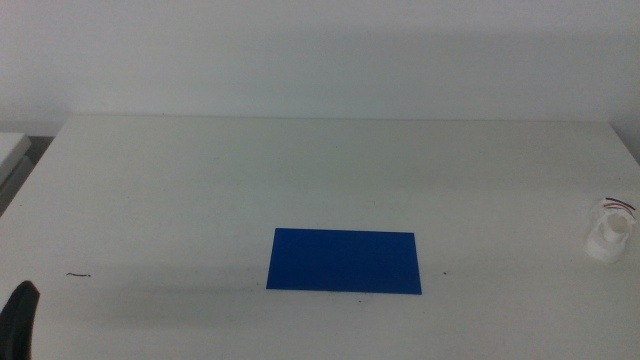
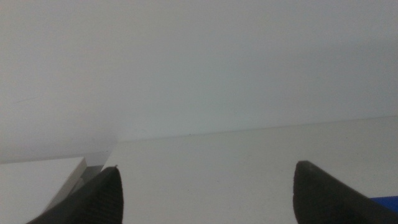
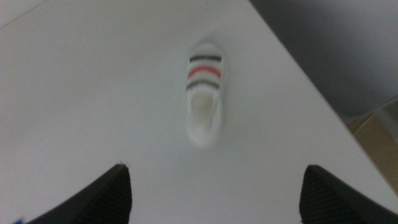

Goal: Use one arm to grab the shoe from the table and place it on the mat.

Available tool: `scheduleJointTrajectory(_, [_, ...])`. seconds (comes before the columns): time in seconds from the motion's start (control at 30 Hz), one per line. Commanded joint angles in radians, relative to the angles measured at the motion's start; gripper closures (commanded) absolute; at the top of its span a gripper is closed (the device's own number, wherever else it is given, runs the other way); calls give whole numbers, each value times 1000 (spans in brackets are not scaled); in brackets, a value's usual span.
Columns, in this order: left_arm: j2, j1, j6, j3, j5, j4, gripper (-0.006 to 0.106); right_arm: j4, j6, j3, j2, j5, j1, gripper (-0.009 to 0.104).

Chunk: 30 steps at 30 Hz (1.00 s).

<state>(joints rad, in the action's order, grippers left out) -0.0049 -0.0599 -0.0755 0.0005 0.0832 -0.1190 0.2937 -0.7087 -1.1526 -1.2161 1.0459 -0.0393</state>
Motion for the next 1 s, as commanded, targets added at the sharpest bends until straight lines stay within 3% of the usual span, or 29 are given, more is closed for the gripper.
scheduleJointTrajectory(0.0, [5,3,-2,0,-12,2,7,43,-8,-59,-107,-14,19,3])
scheduleJointTrajectory(0.23, [5,3,-2,0,-12,2,7,-34,-84,-109,-383,-166,102,3])
scheduleJointTrajectory(0.73, [5,3,-2,0,-12,2,7,-34,-79,-147,-704,-316,149,4])
scheduleJointTrajectory(0.83, [5,3,-2,0,-12,2,7,-37,-79,-147,-736,-338,149,13])
scheduleJointTrajectory(0.97, [5,3,-2,0,-12,2,7,-37,-79,-147,-760,-338,150,45])
